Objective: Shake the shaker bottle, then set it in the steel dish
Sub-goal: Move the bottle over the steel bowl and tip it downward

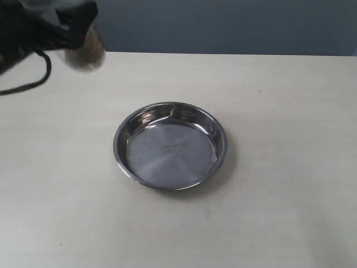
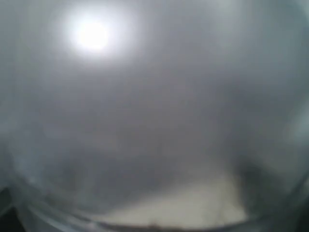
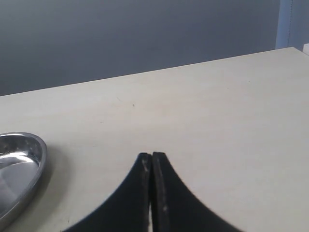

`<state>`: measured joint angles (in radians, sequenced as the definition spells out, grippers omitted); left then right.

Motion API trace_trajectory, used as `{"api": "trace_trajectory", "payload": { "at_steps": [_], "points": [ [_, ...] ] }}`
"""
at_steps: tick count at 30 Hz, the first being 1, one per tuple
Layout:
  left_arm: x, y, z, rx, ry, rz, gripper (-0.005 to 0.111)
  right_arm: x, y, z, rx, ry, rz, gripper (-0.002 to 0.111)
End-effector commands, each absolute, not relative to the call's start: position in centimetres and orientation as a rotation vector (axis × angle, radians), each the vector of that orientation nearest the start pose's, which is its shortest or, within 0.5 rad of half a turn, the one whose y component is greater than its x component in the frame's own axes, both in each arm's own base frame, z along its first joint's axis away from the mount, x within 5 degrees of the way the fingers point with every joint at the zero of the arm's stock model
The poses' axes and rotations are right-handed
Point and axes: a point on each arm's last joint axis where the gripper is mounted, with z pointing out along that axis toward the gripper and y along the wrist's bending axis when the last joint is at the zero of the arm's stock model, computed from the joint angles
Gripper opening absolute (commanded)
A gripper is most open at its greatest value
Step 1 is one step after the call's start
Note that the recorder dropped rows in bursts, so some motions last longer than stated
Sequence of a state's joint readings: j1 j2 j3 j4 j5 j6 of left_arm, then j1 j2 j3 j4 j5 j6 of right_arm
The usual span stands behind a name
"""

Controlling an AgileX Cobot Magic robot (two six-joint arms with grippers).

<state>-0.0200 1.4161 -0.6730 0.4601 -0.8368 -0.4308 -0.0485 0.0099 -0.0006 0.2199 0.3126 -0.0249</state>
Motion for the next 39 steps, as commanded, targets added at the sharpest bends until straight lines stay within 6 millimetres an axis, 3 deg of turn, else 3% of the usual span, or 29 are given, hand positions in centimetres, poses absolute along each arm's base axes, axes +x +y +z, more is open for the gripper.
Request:
{"api": "trace_trajectory", "payload": {
  "at_steps": [1, 2, 5, 7, 8, 10, 11, 12, 13, 15, 16, 17, 18, 19, 21, 22, 23, 24, 26, 27, 28, 30, 31, 32, 33, 34, 37, 38, 39],
  "points": [
    [25.5, -4.7, 35.7, 0.321, 1.312, -0.463, 0.000, 5.5, 0.3, 18.6, 0.157, 1.782, 0.157, -0.001],
    [25.0, -4.9, 35.7, 0.338, 1.342, -0.476, 0.000, 5.5, 0.3, 18.6, 0.157, 1.782, 0.157, -0.001],
    [24.8, -6.6, 28.9, 0.379, 1.656, -0.598, 0.000, 5.5, 0.3, 18.6, 0.157, 1.782, 0.157, -0.001],
    [25.6, -7.1, 26.4, 0.226, 1.810, -0.626, 0.000, 5.5, 0.3, 18.6, 0.157, 1.782, 0.157, -0.001],
    [25.3, -7.7, 27.9, 0.275, 1.728, -0.686, 0.000, 5.5, 0.3, 18.6, 0.157, 1.782, 0.157, -0.001],
    [23.6, -9.2, 33.7, 0.501, 1.421, -0.760, 0.000, 5.5, 0.3, 18.6, 0.157, 1.782, 0.157, -0.001],
    [23.1, -9.4, 36.5, 0.538, 1.342, -0.687, 0.000, 5.5, 0.3, 18.6, 0.157, 1.782, 0.157, -0.001],
    [24.0, -9.1, 37.5, 0.437, 1.463, -0.493, 0.000, 5.5, 0.3, 18.6, 0.157, 1.782, 0.157, -0.001],
    [24.7, -9.3, 35.2, 0.405, 1.587, -0.454, 0.000, 5.5, 0.3, 18.6, 0.157, 1.782, 0.157, -0.001],
    [26.0, -10.5, 26.8, 0.456, 1.886, -0.428, 0.000, 5.5, 0.3, 18.6, 0.157, 1.782, 0.157, -0.001],
    [26.2, -11.0, 24.0, 0.457, 1.969, -0.470, 0.000, 5.5, 0.3, 18.6, 0.157, 1.782, 0.157, -0.001],
    [26.0, -11.8, 22.9, 0.492, 1.978, -0.530, 0.000, 5.5, 0.3, 18.6, 0.157, 1.782, 0.157, -0.001],
    [25.8, -12.4, 23.8, 0.514, 1.914, -0.590, 0.000, 5.5, 0.3, 18.6, 0.157, 1.782, 0.157, -0.001],
    [25.9, -12.7, 26.1, 0.517, 1.812, -0.621, 0.000, 5.5, 0.3, 18.6, 0.157, 1.782, 0.157, -0.001],
    [25.8, -12.4, 33.5, 0.489, 1.552, -0.584, 0.000, 5.5, 0.3, 18.6, 0.157, 1.782, 0.157, -0.001],
    [25.8, -11.9, 35.6, 0.457, 1.518, -0.524, 0.000, 5.5, 0.3, 18.6, 0.157, 1.782, 0.157, -0.001],
    [26.3, -11.4, 35.6, 0.390, 1.574, -0.480, 0.000, 5.5, 0.3, 18.6, 0.157, 1.782, 0.157, -0.001],
    [26.6, -11.7, 33.5, 0.406, 1.655, -0.461, 0.000, 5.5, 0.3, 18.6, 0.157, 1.782, 0.157, -0.001],
    [27.3, -12.6, 26.4, 0.432, 1.888, -0.475, 0.000, 5.5, 0.3, 18.6, 0.157, 1.782, 0.157, -0.001],
    [27.6, -12.9, 24.5, 0.393, 1.938, -0.536, 0.000, 5.5, 0.3, 18.6, 0.157, 1.782, 0.157, -0.001],
    [27.4, -13.5, 24.6, 0.392, 1.902, -0.620, 0.000, 5.5, 0.3, 18.6, 0.157, 1.782, 0.157, -0.001],
    [26.6, -14.4, 29.5, 0.488, 1.634, -0.724, 0.000, 5.5, 0.3, 18.6, 0.157, 1.782, 0.157, -0.001],
    [26.1, -14.3, 33.3, 0.517, 1.488, -0.706, 0.000, 5.5, 0.3, 18.6, 0.157, 1.782, 0.157, -0.001],
    [26.0, -13.8, 35.8, 0.502, 1.443, -0.635, 0.000, 5.5, 0.3, 18.6, 0.157, 1.782, 0.157, -0.001],
    [26.4, -13.3, 35.9, 0.448, 1.498, -0.594, 0.000, 5.5, 0.3, 18.6, 0.157, 1.782, 0.157, -0.001],
    [26.9, -13.3, 33.6, 0.441, 1.620, -0.541, 0.000, 5.5, 0.3, 18.6, 0.157, 1.782, 0.157, -0.001],
    [27.6, -13.7, 23.1, 0.441, 1.964, -0.547, 0.000, 5.5, 0.3, 18.6, 0.157, 1.782, 0.157, -0.001],
    [27.6, -14.0, 22.0, 0.398, 1.973, -0.627, 0.000, 5.5, 0.3, 18.6, 0.157, 1.782, 0.157, -0.001],
    [27.2, -14.5, 22.9, 0.418, 1.901, -0.707, 0.000, 5.5, 0.3, 18.6, 0.157, 1.782, 0.157, -0.001]
  ]
}}
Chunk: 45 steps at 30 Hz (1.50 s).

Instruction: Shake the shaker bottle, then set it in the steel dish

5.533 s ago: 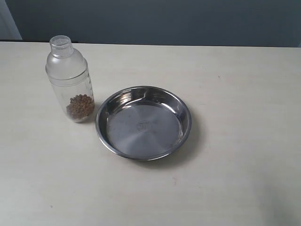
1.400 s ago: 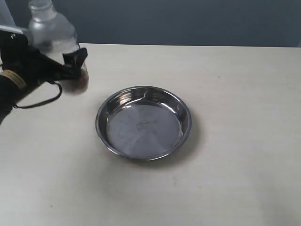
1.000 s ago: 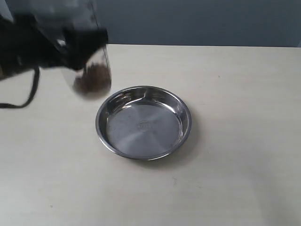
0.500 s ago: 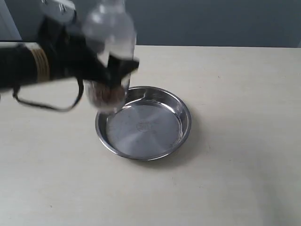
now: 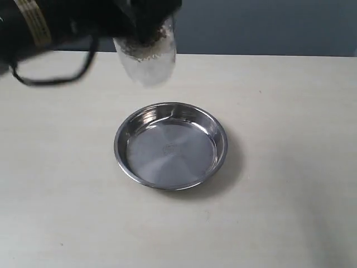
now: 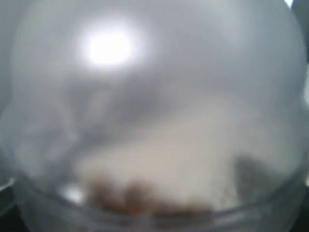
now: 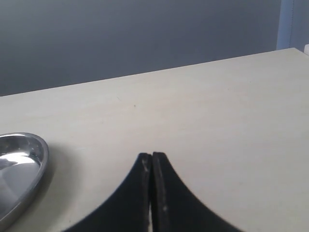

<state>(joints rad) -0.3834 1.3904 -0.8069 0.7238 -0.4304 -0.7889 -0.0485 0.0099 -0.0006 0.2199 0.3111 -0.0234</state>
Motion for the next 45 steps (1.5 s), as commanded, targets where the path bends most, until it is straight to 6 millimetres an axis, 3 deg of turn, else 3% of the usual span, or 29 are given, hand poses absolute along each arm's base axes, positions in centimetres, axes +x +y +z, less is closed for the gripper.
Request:
{"api": "trace_trajectory", "payload": {
  "at_steps": [1, 3, 4, 5, 8, 9, 10, 11, 14, 15, 16, 19, 20, 21, 22, 24, 26, 27, 30, 31, 32, 33, 36, 37, 38, 41, 42, 44, 45],
  "points": [
    [26.6, -15.0, 25.8, 0.471, 1.741, -0.791, 0.000, 5.5, 0.3, 18.6, 0.157, 1.782, 0.157, -0.001],
    [25.8, -14.6, 33.6, 0.513, 1.466, -0.732, 0.000, 5.5, 0.3, 18.6, 0.157, 1.782, 0.157, -0.001],
    [25.8, -14.1, 35.8, 0.500, 1.447, -0.644, 0.000, 5.5, 0.3, 18.6, 0.157, 1.782, 0.157, -0.001],
    [26.0, -13.9, 35.5, 0.466, 1.542, -0.569, 0.000, 5.5, 0.3, 18.6, 0.157, 1.782, 0.157, -0.001],
    [26.9, -14.0, 25.6, 0.489, 1.970, -0.417, 0.000, 5.5, 0.3, 18.6, 0.157, 1.782, 0.157, -0.001],
    [27.1, -14.1, 23.6, 0.426, 2.053, -0.453, 0.000, 5.5, 0.3, 18.6, 0.157, 1.782, 0.157, -0.001],
    [27.1, -14.5, 23.5, 0.418, 2.044, -0.492, 0.000, 5.5, 0.3, 18.6, 0.157, 1.782, 0.157, -0.001],
    [26.6, -15.1, 25.5, 0.478, 1.941, -0.535, 0.000, 5.5, 0.3, 18.6, 0.157, 1.782, 0.157, -0.001],
    [25.3, -15.6, 36.1, 0.540, 1.545, -0.575, 0.000, 5.5, 0.3, 18.6, 0.157, 1.782, 0.157, -0.001],
    [25.3, -15.2, 37.5, 0.502, 1.534, -0.554, 0.000, 5.5, 0.3, 18.6, 0.159, 1.781, 0.159, -0.001],
    [25.7, -15.1, 36.7, 0.474, 1.592, -0.530, 0.000, 5.5, 0.3, 18.6, 0.159, 1.781, 0.159, -0.001],
    [27.4, -15.7, 25.6, 0.471, 1.990, -0.472, 0.000, 5.5, 0.4, 18.6, 0.161, 1.781, 0.161, -0.001],
    [27.4, -16.0, 23.0, 0.448, 2.062, -0.513, 0.000, 5.5, 0.4, 18.6, 0.161, 1.781, 0.161, -0.001],
    [27.2, -16.5, 22.6, 0.440, 2.045, -0.587, 0.000, 5.5, 0.4, 18.6, 0.161, 1.781, 0.161, -0.001],
    [26.9, -16.9, 23.8, 0.461, 1.970, -0.649, 0.000, 5.5, 0.4, 18.6, 0.161, 1.781, 0.161, -0.001],
    [26.3, -17.6, 30.5, 0.532, 1.651, -0.747, 0.000, 5.5, 0.4, 18.6, 0.161, 1.781, 0.161, -0.001],
    [26.3, -17.0, 34.9, 0.555, 1.521, -0.641, 0.000, 5.5, 0.4, 18.6, 0.161, 1.781, 0.161, -0.001],
    [26.7, -16.7, 34.1, 0.512, 1.602, -0.598, 0.000, 5.5, 0.4, 18.6, 0.161, 1.781, 0.161, -0.001],
    [27.4, -16.4, 23.9, 0.508, 1.997, -0.502, 0.000, 5.5, 0.4, 18.6, 0.161, 1.781, 0.161, -0.001],
    [27.4, -16.5, 22.0, 0.474, 2.065, -0.524, 0.000, 5.5, 0.4, 18.6, 0.161, 1.781, 0.161, -0.001],
    [27.3, -16.7, 22.2, 0.474, 2.047, -0.554, 0.000, 5.5, 0.4, 18.6, 0.161, 1.781, 0.161, -0.001],
    [26.9, -17.2, 24.4, 0.526, 1.933, -0.602, 0.000, 5.5, 0.4, 18.6, 0.161, 1.781, 0.161, -0.001],
    [25.9, -17.2, 34.7, 0.607, 1.536, -0.580, 0.000, 5.5, 0.4, 18.6, 0.161, 1.781, 0.161, -0.001],
    [26.0, -16.8, 35.4, 0.545, 1.560, -0.576, 0.000, 5.5, 0.4, 18.6, 0.161, 1.781, 0.161, -0.001],
    [26.3, -16.7, 33.9, 0.522, 1.636, -0.558, 0.000, 5.5, 0.4, 18.6, 0.161, 1.781, 0.161, -0.001],
    [27.1, -16.4, 22.6, 0.510, 2.071, -0.462, 0.000, 5.5, 0.4, 18.6, 0.161, 1.781, 0.161, -0.001],
    [26.8, -16.6, 21.3, 0.480, 2.117, -0.504, 0.000, 5.5, 0.4, 18.6, 0.161, 1.781, 0.161, -0.001],
    [26.2, -17.7, 24.0, 0.557, 1.961, -0.592, 0.000, 5.5, 0.4, 18.6, 0.161, 1.781, 0.161, -0.001],
    [25.5, -18.2, 28.0, 0.594, 1.780, -0.657, 0.000, 5.5, 0.4, 18.6, 0.161, 1.781, 0.161, -0.001]
  ]
}}
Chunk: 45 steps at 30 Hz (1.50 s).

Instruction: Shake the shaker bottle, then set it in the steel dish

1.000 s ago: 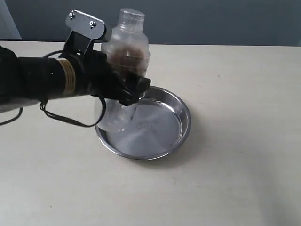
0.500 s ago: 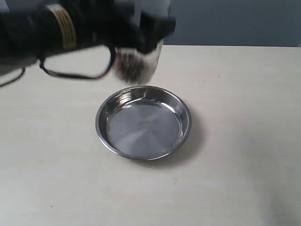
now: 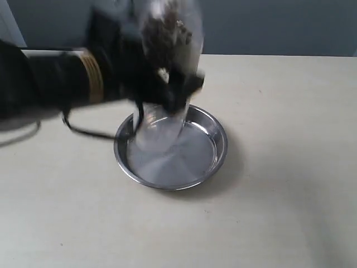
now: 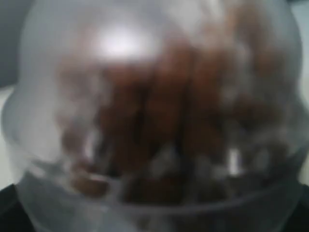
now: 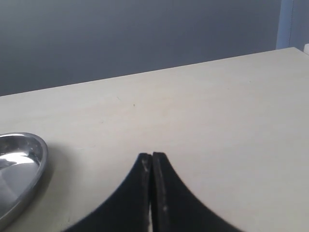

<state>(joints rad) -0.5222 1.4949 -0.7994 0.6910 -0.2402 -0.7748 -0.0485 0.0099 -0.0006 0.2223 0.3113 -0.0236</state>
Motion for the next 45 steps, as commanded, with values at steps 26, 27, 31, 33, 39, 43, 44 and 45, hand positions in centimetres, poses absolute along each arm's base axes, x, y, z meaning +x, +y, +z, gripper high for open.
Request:
{"api": "trace_trajectory", "payload": {
  "at_steps": [26, 27, 31, 33, 39, 43, 44, 45],
  "points": [
    [25.1, -18.1, 29.3, 0.616, 1.804, -0.497, 0.000, 5.5, 0.4, 18.6, 0.161, 1.781, 0.161, -0.001],
    [25.6, -17.7, 25.8, 0.611, 1.960, -0.436, 0.000, 5.5, 0.4, 18.6, 0.161, 1.781, 0.161, -0.001],
    [25.2, -18.6, 29.2, 0.643, 1.783, -0.505, 0.000, 5.5, 0.4, 18.6, 0.161, 1.781, 0.161, -0.001],
    [24.4, -18.3, 36.0, 0.653, 1.508, -0.531, 0.000, 5.5, 0.4, 18.6, 0.161, 1.781, 0.161, -0.001],
    [25.5, -18.0, 22.7, 0.527, 2.036, -0.537, 0.000, 5.5, 0.4, 18.6, 0.163, 1.781, 0.165, -0.001],
    [24.2, -18.8, 23.3, 0.501, 1.798, -0.805, 0.000, 5.5, 0.4, 18.6, 0.163, 1.781, 0.165, -0.001],
    [24.2, -19.0, 23.9, 0.544, 1.729, -0.798, 0.000, 5.5, 0.4, 18.6, 0.163, 1.781, 0.165, -0.001],
    [24.7, -18.6, 24.4, 0.541, 1.717, -0.714, 0.000, 5.5, 0.4, 18.6, 0.166, 1.780, 0.169, -0.001]
  ]
}}
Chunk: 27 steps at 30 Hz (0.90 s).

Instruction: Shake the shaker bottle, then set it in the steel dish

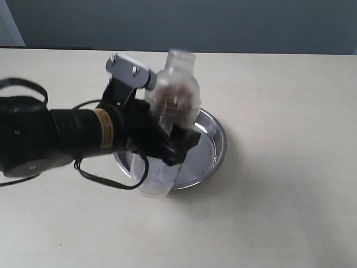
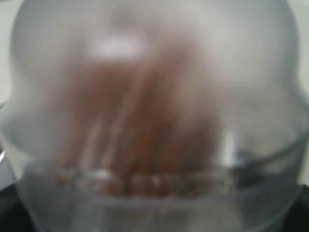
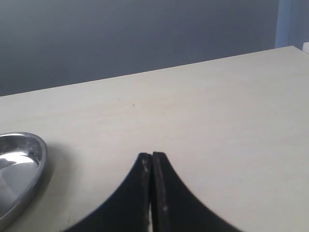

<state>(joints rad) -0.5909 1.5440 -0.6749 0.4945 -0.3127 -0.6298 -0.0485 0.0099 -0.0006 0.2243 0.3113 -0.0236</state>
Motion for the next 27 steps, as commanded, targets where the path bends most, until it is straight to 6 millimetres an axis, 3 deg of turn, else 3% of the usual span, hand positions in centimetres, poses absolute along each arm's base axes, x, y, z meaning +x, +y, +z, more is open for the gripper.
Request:
{"api": "trace_trajectory", "payload": {
  "at_steps": [1, 2, 4, 5, 8, 9, 10, 12, 13, 14, 15, 16, 17, 18, 21, 22, 23, 24, 25, 26, 27],
  "points": [
    [25.9, -17.2, 24.6, 0.473, 1.768, -0.555, 0.000, 5.5, 0.4, 18.6, 0.166, 1.780, 0.169, -0.001],
    [27.0, -15.1, 24.5, 0.359, 1.814, -0.407, 0.000, 5.5, 0.4, 18.6, 0.167, 1.780, 0.171, -0.001],
    [28.0, -12.7, 24.6, -0.028, 1.854, -0.386, 0.000, 5.5, 0.4, 18.6, 0.167, 1.780, 0.171, -0.001],
    [27.4, -13.8, 25.0, 0.065, 1.863, -0.431, 0.000, 5.5, 0.4, 18.6, 0.167, 1.780, 0.171, -0.001],
    [23.5, -18.8, 25.8, 0.773, 1.744, -0.404, 0.000, 5.5, 0.4, 18.6, 0.167, 1.780, 0.171, -0.001],
    [23.6, -18.6, 25.7, 0.800, 1.733, -0.371, 0.000, 5.5, 0.4, 18.6, 0.167, 1.780, 0.171, -0.001],
    [24.8, -17.3, 25.7, 0.659, 1.783, -0.355, 0.000, 5.5, 0.4, 18.6, 0.167, 1.780, 0.171, -0.001],
    [27.7, -13.6, 25.3, 0.147, 1.844, -0.354, 0.000, 5.5, 0.4, 18.6, 0.167, 1.780, 0.171, -0.001],
    [28.2, -12.9, 24.8, -0.088, 1.871, -0.416, 0.000, 5.5, 0.4, 18.6, 0.167, 1.783, 0.171, -0.001],
    [27.8, -14.3, 24.8, -0.027, 1.906, -0.477, 0.000, 5.5, 0.4, 18.6, 0.169, 1.782, 0.175, -0.001],
    [26.8, -16.5, 25.2, 0.276, 1.899, -0.470, 0.000, 5.5, 0.4, 18.6, 0.169, 1.782, 0.175, -0.001],
    [24.6, -19.5, 25.6, 0.691, 1.837, -0.428, 0.000, 5.5, 0.4, 18.6, 0.169, 1.782, 0.175, -0.001],
    [23.5, -20.7, 25.6, 0.853, 1.790, -0.405, 0.000, 5.5, 0.4, 18.6, 0.169, 1.782, 0.175, -0.001],
    [23.4, -20.8, 25.6, 0.866, 1.782, -0.402, 0.000, 5.5, 0.4, 18.6, 0.169, 1.782, 0.175, -0.001],
    [27.4, -16.3, 24.6, 0.217, 1.923, -0.479, 0.000, 5.5, 0.4, 18.6, 0.169, 1.782, 0.175, -0.001],
    [28.0, -15.6, 24.3, -0.015, 1.928, -0.541, 0.000, 5.5, 0.4, 18.6, 0.169, 1.782, 0.175, -0.001],
    [27.4, -16.6, 24.4, 0.101, 1.930, -0.540, 0.000, 5.5, 0.4, 18.6, 0.169, 1.782, 0.175, -0.001],
    [24.7, -19.6, 24.6, 0.706, 1.842, -0.427, 0.000, 5.5, 0.4, 18.6, 0.169, 1.782, 0.175, -0.001],
    [24.2, -20.1, 24.5, 0.785, 1.821, -0.409, 0.000, 5.5, 0.4, 18.6, 0.169, 1.782, 0.175, -0.001],
    [26.4, -17.3, 23.8, 0.406, 1.920, -0.447, 0.000, 5.5, 0.4, 18.6, 0.169, 1.782, 0.175, -0.001],
    [27.6, -15.3, 23.2, 0.155, 1.959, -0.454, 0.000, 5.5, 0.4, 18.6, 0.169, 1.782, 0.175, -0.001]
  ]
}}
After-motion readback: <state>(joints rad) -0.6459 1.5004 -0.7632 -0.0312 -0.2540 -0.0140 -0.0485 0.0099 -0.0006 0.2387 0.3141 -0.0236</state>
